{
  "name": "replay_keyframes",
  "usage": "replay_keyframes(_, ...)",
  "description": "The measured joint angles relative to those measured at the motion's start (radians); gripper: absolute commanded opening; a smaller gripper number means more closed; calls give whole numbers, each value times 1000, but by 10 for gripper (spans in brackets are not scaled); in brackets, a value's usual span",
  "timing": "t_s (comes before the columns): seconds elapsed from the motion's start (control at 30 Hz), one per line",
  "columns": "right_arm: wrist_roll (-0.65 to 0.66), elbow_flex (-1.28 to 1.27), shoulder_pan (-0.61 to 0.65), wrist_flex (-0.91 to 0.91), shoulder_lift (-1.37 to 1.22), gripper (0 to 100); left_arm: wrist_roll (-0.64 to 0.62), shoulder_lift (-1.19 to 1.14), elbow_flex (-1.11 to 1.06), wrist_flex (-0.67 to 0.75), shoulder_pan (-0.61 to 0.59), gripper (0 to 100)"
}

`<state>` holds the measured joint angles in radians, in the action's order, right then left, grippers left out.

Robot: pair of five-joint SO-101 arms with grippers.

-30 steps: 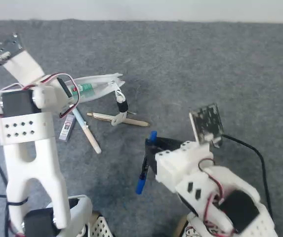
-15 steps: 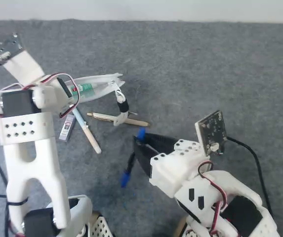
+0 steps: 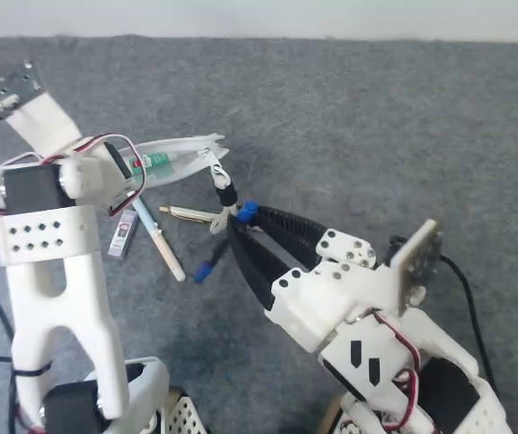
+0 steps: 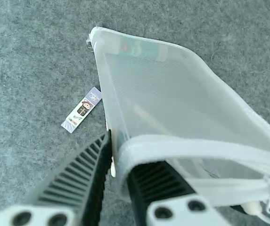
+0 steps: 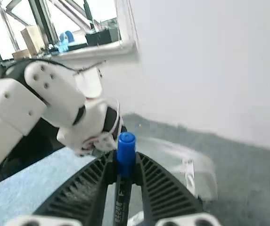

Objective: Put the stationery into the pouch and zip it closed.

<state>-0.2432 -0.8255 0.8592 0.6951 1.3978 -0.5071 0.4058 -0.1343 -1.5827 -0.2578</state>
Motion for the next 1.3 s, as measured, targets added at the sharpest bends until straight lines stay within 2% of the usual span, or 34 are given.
replay_keyframes(0.37, 8, 0, 0, -167, 0, 6, 0, 0, 0, 0, 0, 11)
replay_keyframes(0.67, 173, -18, 0, -367, 9, 6, 0, 0, 0, 0, 0, 11)
replay_keyframes(1.3, 351, -282, 0, -818, -15, 6, 0, 0, 0, 0, 0, 11)
